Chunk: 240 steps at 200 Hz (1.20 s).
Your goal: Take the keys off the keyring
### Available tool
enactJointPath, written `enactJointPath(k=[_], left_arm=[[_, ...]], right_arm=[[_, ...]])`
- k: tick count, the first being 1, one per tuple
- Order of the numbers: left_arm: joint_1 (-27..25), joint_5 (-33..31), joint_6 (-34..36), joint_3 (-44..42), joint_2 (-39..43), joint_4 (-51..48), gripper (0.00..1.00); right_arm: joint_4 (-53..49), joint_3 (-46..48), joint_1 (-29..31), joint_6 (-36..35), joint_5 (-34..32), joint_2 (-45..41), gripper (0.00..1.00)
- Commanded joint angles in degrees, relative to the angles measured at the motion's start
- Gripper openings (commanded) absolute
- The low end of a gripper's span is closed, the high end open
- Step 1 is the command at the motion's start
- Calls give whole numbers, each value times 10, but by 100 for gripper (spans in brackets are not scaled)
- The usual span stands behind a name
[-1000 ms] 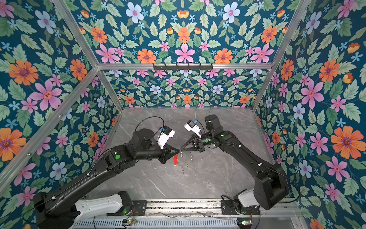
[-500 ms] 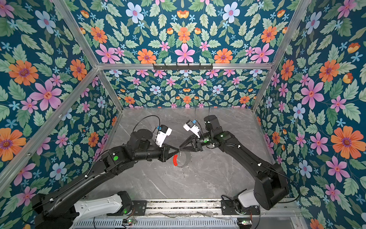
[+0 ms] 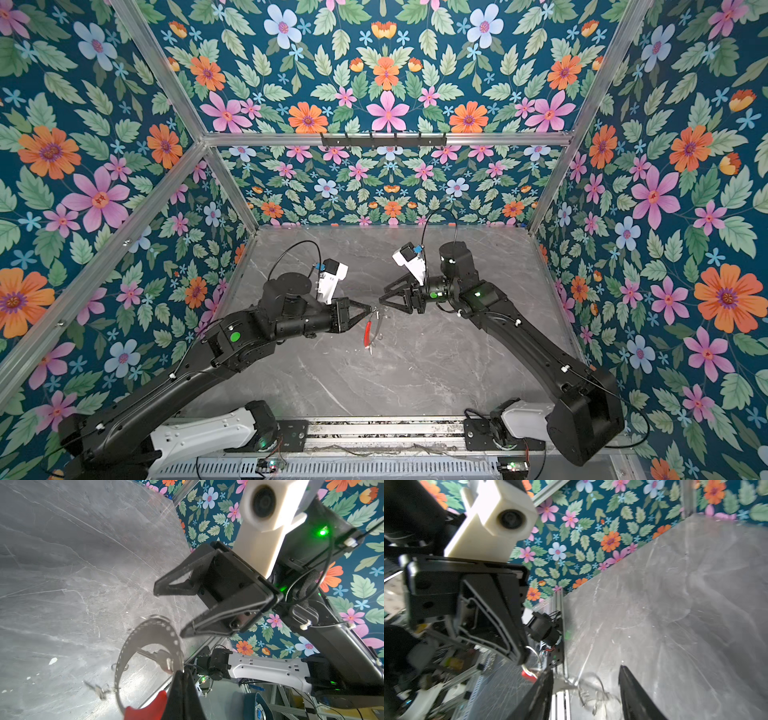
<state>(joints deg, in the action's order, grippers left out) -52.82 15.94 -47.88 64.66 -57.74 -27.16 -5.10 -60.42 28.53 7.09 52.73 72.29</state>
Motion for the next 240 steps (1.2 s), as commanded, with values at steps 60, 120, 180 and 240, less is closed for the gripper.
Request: enactJointPath(k=[60,120,180,240], left_arm=[[36,-1,-101,-40,19,64,0],[97,51,-174,-107,50,117,0],[119,74,-225,-119,52,129,0],[135,90,-247,-123,54,129,0]], right_arm=[[140,119,8,-35,-150,-116,57],[167,163,84,-117,-233,-169,54],[114,125,199,-249,-390,-139,45],[117,99,281,-353,-517,-91,36]])
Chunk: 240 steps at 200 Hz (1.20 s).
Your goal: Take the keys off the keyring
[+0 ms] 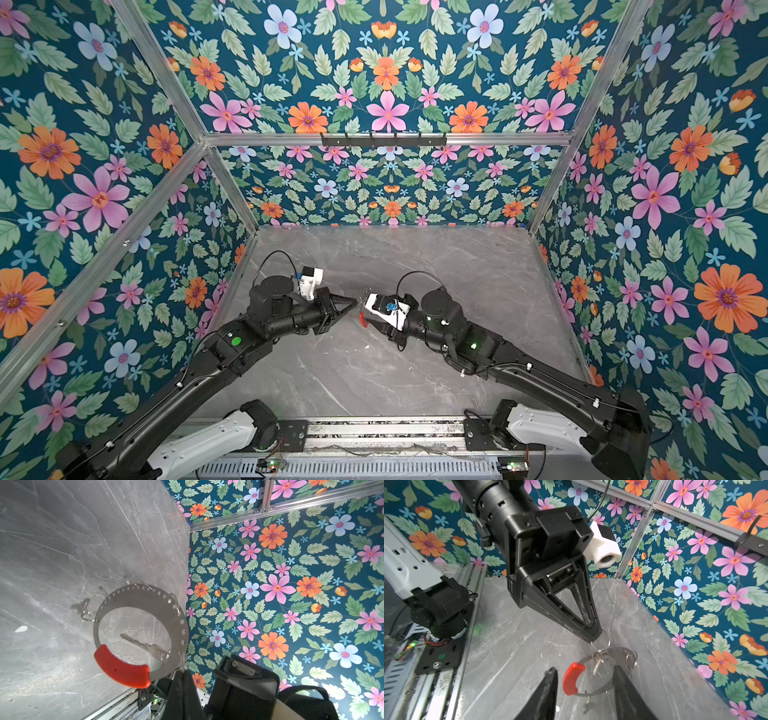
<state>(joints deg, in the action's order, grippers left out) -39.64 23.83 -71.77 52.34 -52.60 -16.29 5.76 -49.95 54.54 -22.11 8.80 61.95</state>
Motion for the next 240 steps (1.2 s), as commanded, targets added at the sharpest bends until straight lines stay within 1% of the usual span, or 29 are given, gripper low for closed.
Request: enactJointPath(k=[1,19,36,65,133,178,240], left_arm=[[3,11,-8,0,3,21,0],[5,12,-8,-1,5,21,0],[7,15,-9,-3,6,23,0],[10,19,-9,-5,7,24,0],[14,24,-8,-7,9,27,0],[15,27,-8,-7,8,31,0],[15,30,-9,-10,10,38,0]], right_arm=[[9,-6,23,-63,-80,13,35],[32,-1,43,-94,-121,22,26],[44,2,49,-108,-134,25,21],[62,1,64,-135,-161,35,20],[79,-3,71,-156,-190,58,15],[87,-6,72,-163,-200,64,13],[82,-13,72,-162,-197,77,12]])
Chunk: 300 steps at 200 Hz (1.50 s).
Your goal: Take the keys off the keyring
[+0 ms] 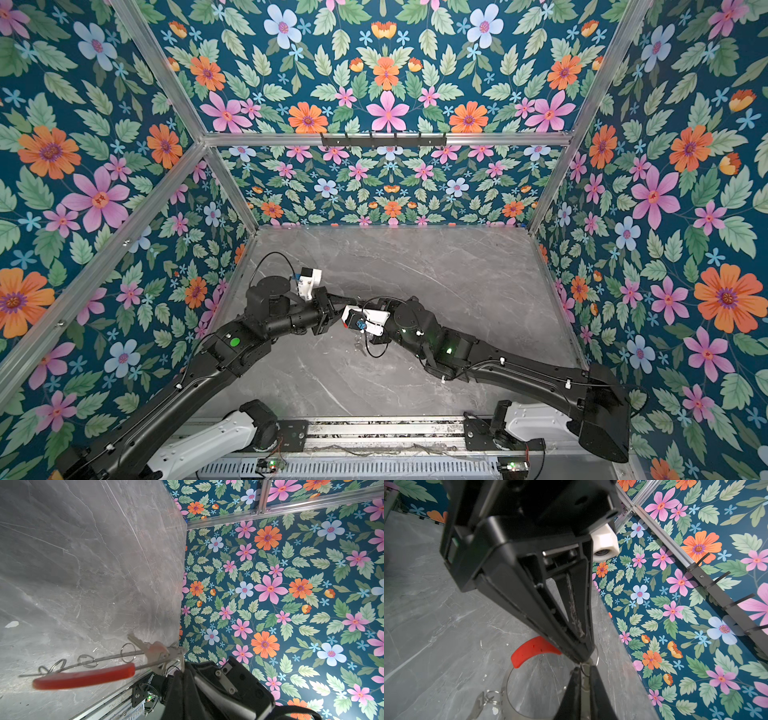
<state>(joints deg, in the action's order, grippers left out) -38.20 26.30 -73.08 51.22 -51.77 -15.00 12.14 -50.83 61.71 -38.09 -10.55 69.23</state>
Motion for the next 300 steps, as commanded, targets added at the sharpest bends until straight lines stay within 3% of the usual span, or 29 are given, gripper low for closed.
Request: enactJointPath(k=[1,118,164,230,264,300], left_arm=[[1,5,4,1,2,25,0],[1,8,9,2,6,30,0],[1,10,8,3,6,31,0],[1,10,2,-3,12,47,0],[1,-2,8,-4,22,50,34],[1,-9,20,-3,29,51,50]], right_arm=[[19,-5,0,-3,-4,5,12],[15,-14,1,-12,-18,23,13],[15,-19,3,-24,-26,31,0],[9,-23,4,-19,-22,29,0],[5,-23,3,-12,-22,27,0],[8,-14,2,-6,-32,20,0]])
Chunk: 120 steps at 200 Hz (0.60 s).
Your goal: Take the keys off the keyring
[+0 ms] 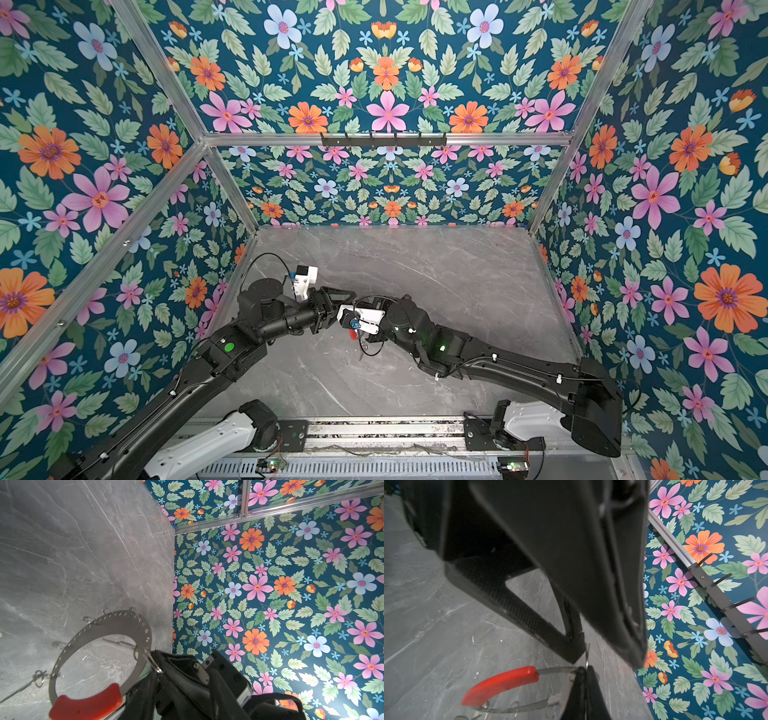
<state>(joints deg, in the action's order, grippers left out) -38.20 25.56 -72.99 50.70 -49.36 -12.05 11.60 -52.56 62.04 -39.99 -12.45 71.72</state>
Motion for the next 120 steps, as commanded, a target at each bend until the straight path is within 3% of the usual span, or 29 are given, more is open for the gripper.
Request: enactJointPath(k=[1,25,49,79,120], left_arm=[[1,-1,20,3,5,21,51],[1,-22,57,16,10,2,56],[1,-56,138,45,5,-43,57],[1,-102,228,50,6,-55,61],[1,-115,324,37,-8,-35,63]], right_arm=[[13,4,-2,14,-13,-6,0],[-3,12,-16,33,-3,-20,0],[-30,17,-37,71,30,-47,0],[-89,12,-80,149,120,-86,0],[-155,7,-163,256,291,-129,0]])
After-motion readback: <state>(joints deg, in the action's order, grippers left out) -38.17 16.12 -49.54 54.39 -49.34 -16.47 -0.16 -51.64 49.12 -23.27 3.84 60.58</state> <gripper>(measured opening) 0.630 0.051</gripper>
